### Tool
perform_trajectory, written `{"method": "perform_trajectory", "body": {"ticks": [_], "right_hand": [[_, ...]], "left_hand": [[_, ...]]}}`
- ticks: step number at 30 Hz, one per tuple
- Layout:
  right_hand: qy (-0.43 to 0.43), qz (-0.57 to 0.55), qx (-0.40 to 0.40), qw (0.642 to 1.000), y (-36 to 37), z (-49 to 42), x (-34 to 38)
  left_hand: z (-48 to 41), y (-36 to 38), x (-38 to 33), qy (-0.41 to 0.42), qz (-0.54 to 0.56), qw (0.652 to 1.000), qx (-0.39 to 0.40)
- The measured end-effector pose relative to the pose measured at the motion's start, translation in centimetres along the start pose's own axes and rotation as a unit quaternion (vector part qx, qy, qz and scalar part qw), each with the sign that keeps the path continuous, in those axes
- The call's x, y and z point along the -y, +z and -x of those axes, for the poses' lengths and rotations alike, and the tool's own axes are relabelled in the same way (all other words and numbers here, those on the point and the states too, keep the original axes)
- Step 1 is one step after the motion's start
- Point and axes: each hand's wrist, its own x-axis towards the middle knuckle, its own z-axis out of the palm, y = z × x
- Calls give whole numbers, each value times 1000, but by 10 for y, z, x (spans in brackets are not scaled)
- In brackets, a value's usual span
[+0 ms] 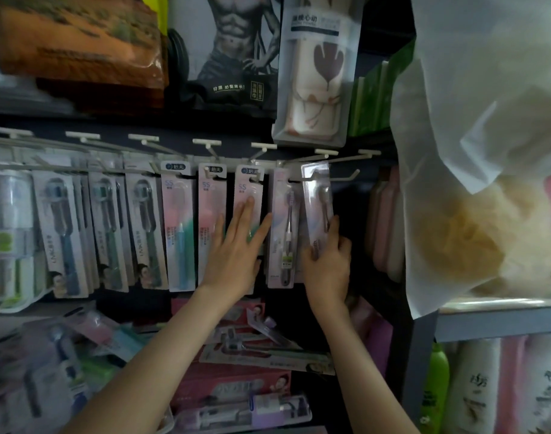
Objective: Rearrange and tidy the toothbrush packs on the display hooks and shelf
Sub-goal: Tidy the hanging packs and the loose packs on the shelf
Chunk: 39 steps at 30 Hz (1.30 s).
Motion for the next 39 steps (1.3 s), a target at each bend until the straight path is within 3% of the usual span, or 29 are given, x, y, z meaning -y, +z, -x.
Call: {"method": "perform_trajectory", "body": {"ticks": [7,13,18,20,23,25,28,32,39], "right_hand": [[30,0,-7,1000,-7,0,-8],[44,94,82,991,-1,-15,-4],[-43,12,97,994,-5,31,-20],[-76,43,186,979,0,56,-37],[-65,122,389,911,11,80,-68],[-46,151,460,874,14,88,-79],[-48,160,483,859,14,89,-82],[-66,212,512,830,10,83,-78],[-77,158,498,849,-7,86,-72]], "left_hand": [[-4,9,-4,18,21,999,-38],[2,8,-11,20,42,998,-31],[46,-3,-11,-4,34,999,15],[72,-5,-11,-9,20,998,67],[111,-7,-14,-10,43,989,140],[130,-10,-15,-13,60,981,182],[149,-14,-15,-21,57,973,222],[160,-17,-15,-40,59,974,213],[165,-17,-21,-104,104,964,223]]}}
